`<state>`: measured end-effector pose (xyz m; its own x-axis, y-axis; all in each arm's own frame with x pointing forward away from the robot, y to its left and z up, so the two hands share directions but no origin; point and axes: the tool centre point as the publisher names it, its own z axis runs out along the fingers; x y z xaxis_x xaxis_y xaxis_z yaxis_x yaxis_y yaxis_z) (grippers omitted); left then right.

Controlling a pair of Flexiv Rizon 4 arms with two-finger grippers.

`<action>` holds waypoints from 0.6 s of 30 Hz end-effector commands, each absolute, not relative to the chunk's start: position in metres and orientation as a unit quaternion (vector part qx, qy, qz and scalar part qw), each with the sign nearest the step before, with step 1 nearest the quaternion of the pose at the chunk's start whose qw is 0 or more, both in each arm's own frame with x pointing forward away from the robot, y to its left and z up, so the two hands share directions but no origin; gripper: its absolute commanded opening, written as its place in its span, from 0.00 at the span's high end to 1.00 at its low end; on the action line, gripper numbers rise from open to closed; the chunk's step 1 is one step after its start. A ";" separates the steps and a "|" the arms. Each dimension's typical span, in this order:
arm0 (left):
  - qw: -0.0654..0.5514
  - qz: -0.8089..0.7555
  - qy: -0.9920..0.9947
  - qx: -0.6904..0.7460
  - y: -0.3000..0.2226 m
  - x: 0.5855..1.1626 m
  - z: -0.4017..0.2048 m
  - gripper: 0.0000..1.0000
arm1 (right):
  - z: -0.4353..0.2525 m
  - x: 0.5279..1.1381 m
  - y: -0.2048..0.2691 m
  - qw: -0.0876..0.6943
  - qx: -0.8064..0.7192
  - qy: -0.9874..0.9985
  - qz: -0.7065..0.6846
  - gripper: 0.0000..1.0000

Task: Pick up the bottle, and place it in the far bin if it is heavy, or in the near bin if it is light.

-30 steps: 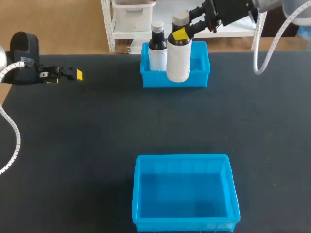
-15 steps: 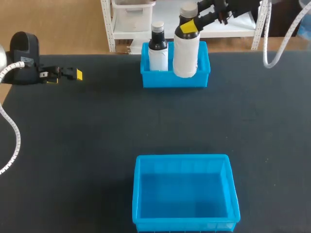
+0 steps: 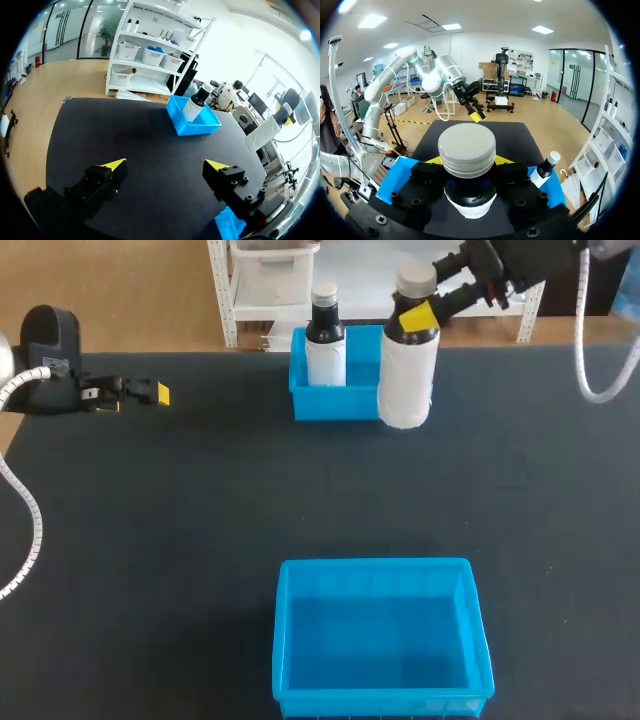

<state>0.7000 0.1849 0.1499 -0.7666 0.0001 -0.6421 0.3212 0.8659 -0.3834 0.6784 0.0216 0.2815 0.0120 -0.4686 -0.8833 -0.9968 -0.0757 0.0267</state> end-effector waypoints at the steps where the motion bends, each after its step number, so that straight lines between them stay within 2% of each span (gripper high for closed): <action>1: 0.330 -0.243 0.908 0.088 0.185 0.700 0.150 0.00 | 0.291 0.641 0.020 0.362 -0.614 0.602 0.360 1.00; 18: 0.330 -0.243 0.908 0.088 0.185 0.700 0.150 0.00 | 0.280 0.526 0.072 0.356 -0.598 0.624 0.355 1.00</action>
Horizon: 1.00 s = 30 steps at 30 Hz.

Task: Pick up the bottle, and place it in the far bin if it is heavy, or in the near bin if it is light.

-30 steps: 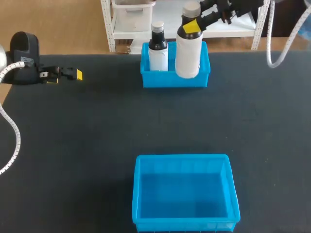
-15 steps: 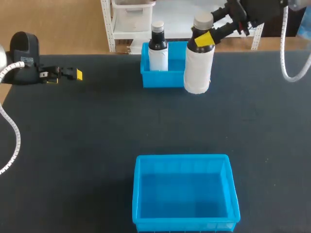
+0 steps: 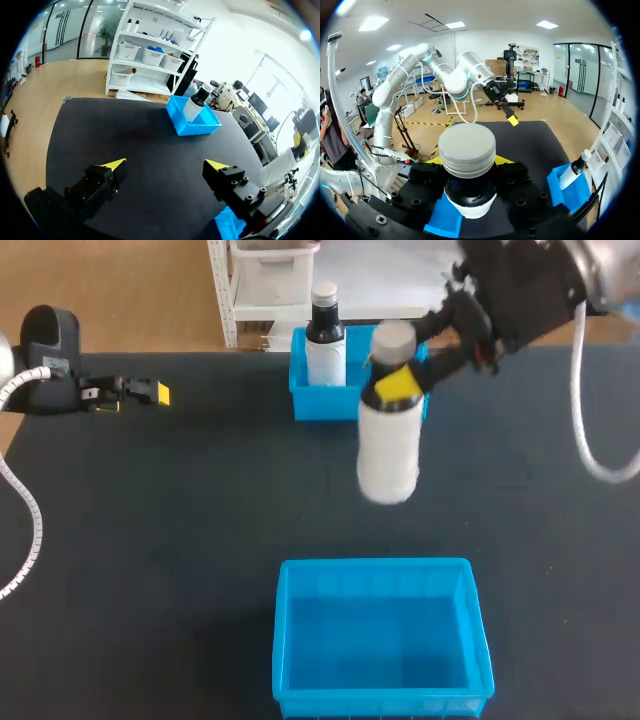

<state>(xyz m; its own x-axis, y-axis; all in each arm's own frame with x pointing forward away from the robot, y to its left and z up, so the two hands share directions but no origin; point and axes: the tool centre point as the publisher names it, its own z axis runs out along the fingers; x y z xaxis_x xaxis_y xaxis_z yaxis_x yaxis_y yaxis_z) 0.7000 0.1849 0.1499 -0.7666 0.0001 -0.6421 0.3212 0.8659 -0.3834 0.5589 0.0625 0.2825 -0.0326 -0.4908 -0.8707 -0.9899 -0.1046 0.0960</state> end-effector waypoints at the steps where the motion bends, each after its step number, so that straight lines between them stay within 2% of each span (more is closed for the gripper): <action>1: 0.330 -0.243 0.908 0.088 0.185 0.700 0.150 0.00 | 0.280 0.520 0.074 0.355 -0.598 0.624 0.357 1.00; 14: 0.330 -0.243 0.908 0.088 0.185 0.700 0.150 0.00 | 0.264 0.468 0.097 0.350 -0.597 0.622 0.366 1.00; 30: 0.330 -0.243 0.908 0.088 0.185 0.700 0.150 0.00 | 0.217 0.460 0.116 0.329 -0.580 0.622 0.410 1.00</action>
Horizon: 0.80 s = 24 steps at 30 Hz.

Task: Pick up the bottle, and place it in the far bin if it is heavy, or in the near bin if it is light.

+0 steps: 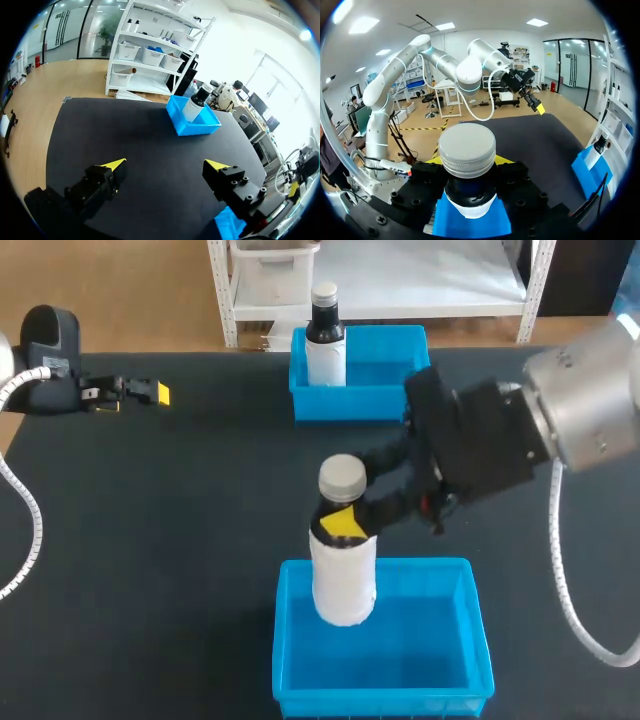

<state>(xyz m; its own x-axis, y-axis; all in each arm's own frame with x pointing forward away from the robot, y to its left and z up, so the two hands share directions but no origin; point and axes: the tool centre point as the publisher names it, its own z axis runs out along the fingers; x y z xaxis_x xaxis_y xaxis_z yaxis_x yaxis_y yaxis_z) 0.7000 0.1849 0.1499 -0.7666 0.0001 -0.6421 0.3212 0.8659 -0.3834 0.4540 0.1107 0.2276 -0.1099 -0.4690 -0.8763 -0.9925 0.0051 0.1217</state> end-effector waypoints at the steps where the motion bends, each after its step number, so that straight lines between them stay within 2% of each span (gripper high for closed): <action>1: 0.330 -0.243 0.908 0.088 0.185 0.700 0.150 0.00 | 0.215 0.460 0.117 0.329 -0.579 0.622 0.412 1.00; 24: 0.330 -0.243 0.908 0.088 0.185 0.700 0.150 0.00 | 0.166 0.463 0.115 0.319 -0.591 0.610 0.421 1.00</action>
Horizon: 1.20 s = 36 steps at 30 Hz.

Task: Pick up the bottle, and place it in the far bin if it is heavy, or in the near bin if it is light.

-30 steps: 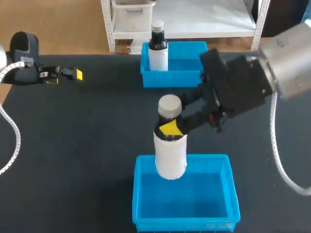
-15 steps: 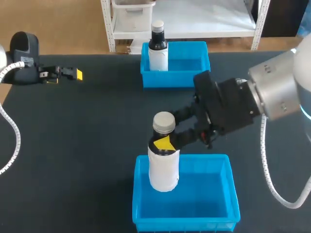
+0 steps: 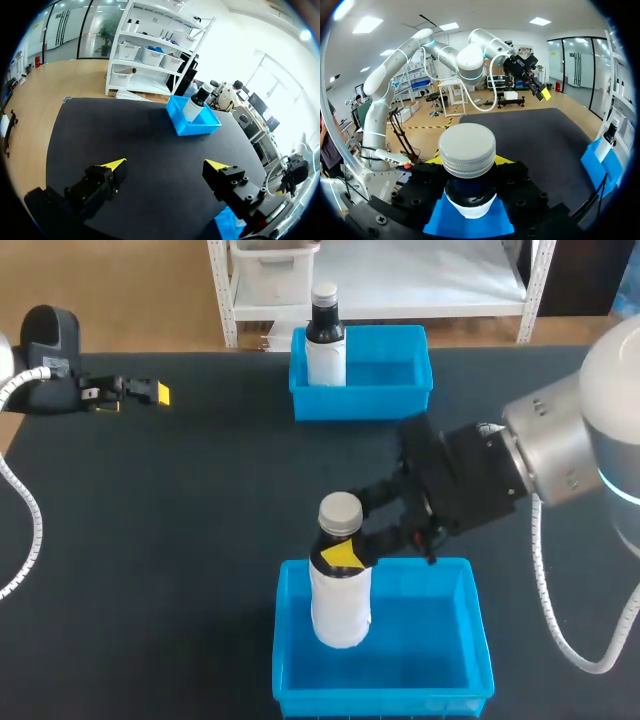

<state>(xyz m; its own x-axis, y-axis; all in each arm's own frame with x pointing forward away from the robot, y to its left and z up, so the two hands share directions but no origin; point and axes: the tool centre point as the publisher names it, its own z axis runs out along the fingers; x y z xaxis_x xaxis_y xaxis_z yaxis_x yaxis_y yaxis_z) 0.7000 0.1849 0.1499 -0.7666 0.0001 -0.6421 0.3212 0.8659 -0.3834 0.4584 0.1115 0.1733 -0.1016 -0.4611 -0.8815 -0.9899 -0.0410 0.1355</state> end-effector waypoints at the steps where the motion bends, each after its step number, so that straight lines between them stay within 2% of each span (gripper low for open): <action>1: 0.330 -0.243 0.908 0.088 0.185 0.700 0.150 0.00 | 0.164 0.463 0.115 0.319 -0.593 0.608 0.421 1.00; 30: 0.330 -0.243 0.908 0.088 0.185 0.700 0.150 0.00 | 0.131 0.471 0.116 0.309 -0.618 0.594 0.412 1.00; 34: 0.330 -0.243 0.908 0.088 0.185 0.700 0.150 0.00 | 0.129 0.472 0.116 0.308 -0.616 0.596 0.413 0.91; 36: 0.330 -0.243 0.908 0.088 0.185 0.700 0.150 0.00 | 0.129 0.472 0.115 0.307 -0.615 0.598 0.412 0.75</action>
<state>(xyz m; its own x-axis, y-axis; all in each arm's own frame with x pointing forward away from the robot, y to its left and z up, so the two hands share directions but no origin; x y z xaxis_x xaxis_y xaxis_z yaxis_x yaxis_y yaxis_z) 0.7000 0.1849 0.1499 -0.7666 0.0001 -0.6421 0.3212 0.8659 -0.3834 0.4708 0.1153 0.1319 -0.0528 -0.4822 -0.8745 -0.9890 -0.0957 0.1125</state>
